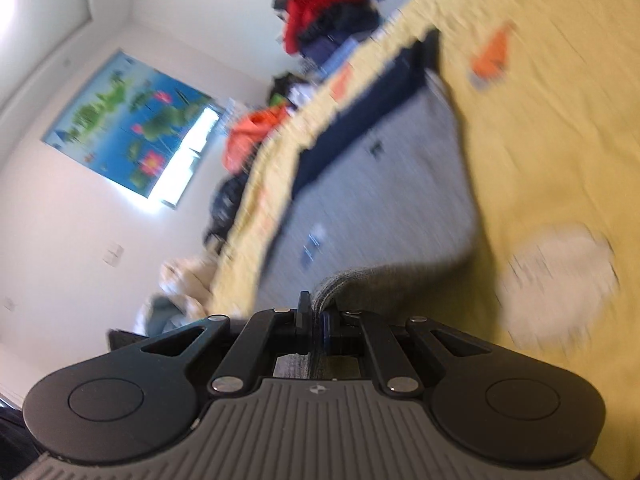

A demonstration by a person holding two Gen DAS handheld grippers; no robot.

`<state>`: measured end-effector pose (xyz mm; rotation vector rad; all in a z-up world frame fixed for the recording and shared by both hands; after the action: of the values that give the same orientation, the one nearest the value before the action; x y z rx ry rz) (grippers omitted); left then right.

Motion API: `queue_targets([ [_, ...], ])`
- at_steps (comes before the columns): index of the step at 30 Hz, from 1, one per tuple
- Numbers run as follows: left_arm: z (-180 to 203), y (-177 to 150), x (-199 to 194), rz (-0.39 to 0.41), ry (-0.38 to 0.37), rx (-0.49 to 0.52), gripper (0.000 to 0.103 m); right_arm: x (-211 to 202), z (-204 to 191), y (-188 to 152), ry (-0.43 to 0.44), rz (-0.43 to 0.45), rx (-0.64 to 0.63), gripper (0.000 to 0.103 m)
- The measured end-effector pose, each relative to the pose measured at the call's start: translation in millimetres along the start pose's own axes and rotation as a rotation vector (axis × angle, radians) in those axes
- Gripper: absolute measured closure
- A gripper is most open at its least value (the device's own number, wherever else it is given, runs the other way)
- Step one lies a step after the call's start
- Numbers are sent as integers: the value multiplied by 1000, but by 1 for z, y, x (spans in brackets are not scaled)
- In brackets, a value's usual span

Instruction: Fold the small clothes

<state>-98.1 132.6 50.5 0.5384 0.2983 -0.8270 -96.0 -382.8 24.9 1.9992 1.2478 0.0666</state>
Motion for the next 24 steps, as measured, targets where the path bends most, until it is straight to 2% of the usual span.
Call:
queue_targets([
  [3,7,29,15,32,-52,-28,95,11,2,32,37,61,-6,89],
  [4,10,37,22,38,-42,-9,95,16,4,43,46,72,-10,89],
  [7,18,52,37,45,43,91,95,35,11,68,49,53,-34,89],
  [9,24,47,41,45,130,214,93,43,16,73,57,23,-32,89],
  [11,27,34,42,49,233,366,83,48,21,71,52,-2,-21,89],
  [12,27,26,44,46,274,434,64,49,25,69,49,-12,-13,89],
  [13,26,19,46,34,305,493,32,50,28,63,45,-19,-2,89],
  [14,25,11,46,22,320,543,19,50,31,61,38,-25,11,89],
  [15,24,4,47,12,313,586,11,49,33,55,32,-26,22,89],
  [18,24,-12,57,-79,303,695,12,50,38,48,26,-36,54,88],
  [24,11,-28,89,-250,336,796,12,52,27,39,36,-60,30,88],
])
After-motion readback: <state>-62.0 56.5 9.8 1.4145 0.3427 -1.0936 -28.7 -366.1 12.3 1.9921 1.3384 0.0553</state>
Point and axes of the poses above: each gripper's, at about its wrist camera, not at the fingertips, and x roughly the way its jaws point, z to its right, y to its top, the point moved 2 cm from there along x, roughly the way its jaws point, and after that the axes turned 14 degrees about -x, right-handed, at the moved point
